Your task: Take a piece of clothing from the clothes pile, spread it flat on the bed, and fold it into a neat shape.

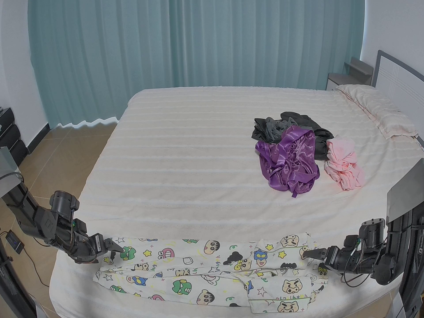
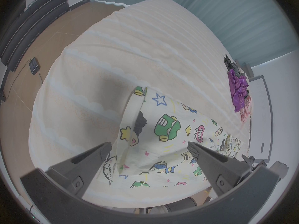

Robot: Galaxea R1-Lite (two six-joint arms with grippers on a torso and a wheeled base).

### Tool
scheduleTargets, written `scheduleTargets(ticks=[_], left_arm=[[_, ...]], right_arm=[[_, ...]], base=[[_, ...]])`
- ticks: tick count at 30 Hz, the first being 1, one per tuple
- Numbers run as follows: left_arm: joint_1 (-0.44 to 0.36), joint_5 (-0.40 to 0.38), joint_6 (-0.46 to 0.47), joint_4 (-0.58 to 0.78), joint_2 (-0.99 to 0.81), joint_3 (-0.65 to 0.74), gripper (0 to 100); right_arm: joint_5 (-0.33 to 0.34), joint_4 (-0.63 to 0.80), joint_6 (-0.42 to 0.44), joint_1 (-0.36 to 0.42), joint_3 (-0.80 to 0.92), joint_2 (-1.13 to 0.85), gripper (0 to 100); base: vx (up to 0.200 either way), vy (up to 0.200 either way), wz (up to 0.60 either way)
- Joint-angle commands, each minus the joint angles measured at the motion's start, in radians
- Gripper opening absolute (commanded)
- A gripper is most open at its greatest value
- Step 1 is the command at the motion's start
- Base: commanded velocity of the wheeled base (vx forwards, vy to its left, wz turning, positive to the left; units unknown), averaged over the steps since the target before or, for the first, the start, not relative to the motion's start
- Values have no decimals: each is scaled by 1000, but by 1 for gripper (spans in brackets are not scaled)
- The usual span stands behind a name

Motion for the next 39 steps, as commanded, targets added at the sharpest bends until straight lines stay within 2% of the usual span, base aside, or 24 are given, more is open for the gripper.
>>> scheduleTargets(ticks=[1, 10, 13, 18, 19, 39], left_arm=[[-10, 0, 1, 2, 12, 4, 100], [-54, 19, 4, 2, 50, 3, 100], [-76, 68, 1, 1, 64, 3, 100], [-85, 75, -1, 4, 65, 4, 100], [-87, 77, -3, 4, 65, 4, 0], [-62, 131, -9, 11, 36, 1, 0]], right_arm=[[1, -1, 0, 1, 18, 8, 100], [2, -3, 0, 3, 18, 11, 100], [2, -7, 0, 3, 18, 11, 100], [7, -9, -1, 4, 18, 19, 100], [7, -10, -1, 4, 18, 22, 100], [1, -36, -3, 3, 18, 42, 100]], base=[[0, 0, 0], [0, 0, 0], [0, 0, 0], [0, 0, 0], [0, 0, 0], [0, 0, 0]])
